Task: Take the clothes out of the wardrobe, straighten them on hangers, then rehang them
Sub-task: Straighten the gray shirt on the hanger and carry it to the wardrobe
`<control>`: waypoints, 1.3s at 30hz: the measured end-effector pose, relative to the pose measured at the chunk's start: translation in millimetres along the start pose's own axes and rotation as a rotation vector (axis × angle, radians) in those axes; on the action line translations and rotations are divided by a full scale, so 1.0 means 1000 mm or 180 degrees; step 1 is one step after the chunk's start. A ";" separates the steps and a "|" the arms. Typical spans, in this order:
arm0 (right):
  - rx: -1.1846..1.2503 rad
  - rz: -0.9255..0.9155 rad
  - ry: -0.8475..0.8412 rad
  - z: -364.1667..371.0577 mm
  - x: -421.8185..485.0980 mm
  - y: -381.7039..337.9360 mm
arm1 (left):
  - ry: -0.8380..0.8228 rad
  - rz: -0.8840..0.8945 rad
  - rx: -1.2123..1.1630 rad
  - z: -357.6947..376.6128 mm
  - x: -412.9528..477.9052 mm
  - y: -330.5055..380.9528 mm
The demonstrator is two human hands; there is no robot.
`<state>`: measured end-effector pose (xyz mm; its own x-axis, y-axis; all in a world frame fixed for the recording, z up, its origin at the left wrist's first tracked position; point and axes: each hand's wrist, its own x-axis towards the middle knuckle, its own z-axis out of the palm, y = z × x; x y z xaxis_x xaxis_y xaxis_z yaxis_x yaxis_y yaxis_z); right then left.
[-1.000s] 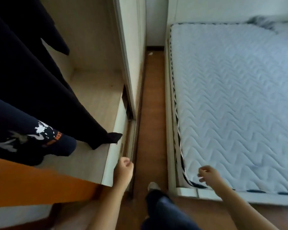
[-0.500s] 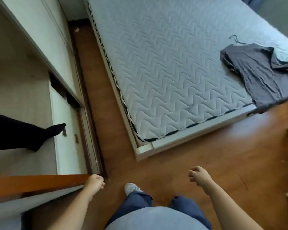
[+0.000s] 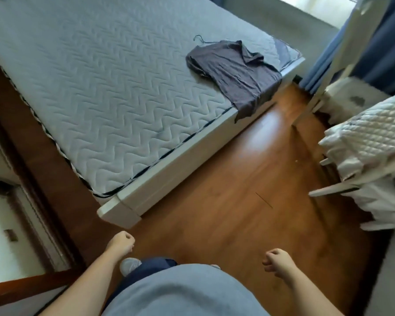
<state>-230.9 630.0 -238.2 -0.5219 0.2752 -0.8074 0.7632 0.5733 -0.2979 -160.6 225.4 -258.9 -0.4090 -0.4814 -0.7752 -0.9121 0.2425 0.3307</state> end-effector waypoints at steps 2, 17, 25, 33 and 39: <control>0.0148 0.0205 0.0063 -0.021 0.006 0.035 | -0.0067 0.0100 0.0234 0.023 -0.004 0.020; 0.2347 0.1534 0.0174 -0.077 0.051 0.114 | -0.0521 0.0500 0.1639 0.113 0.026 0.191; 0.2753 0.1958 0.0399 -0.159 0.122 0.029 | -0.0940 0.1160 0.1743 0.178 0.075 0.411; 0.2322 0.0752 0.0687 -0.287 0.237 -0.172 | -0.0965 0.1569 0.2127 0.182 0.130 0.583; 0.2128 0.0897 0.0165 -0.331 0.339 -0.234 | -0.0805 0.0704 0.1068 0.199 0.169 0.650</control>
<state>-712.1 844.3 -273.8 -0.2760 0.3885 -0.8791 0.9323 -0.1144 -0.3432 -816.4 469.5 -281.9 -0.5345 -0.1776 -0.8263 -0.7273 0.5947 0.3427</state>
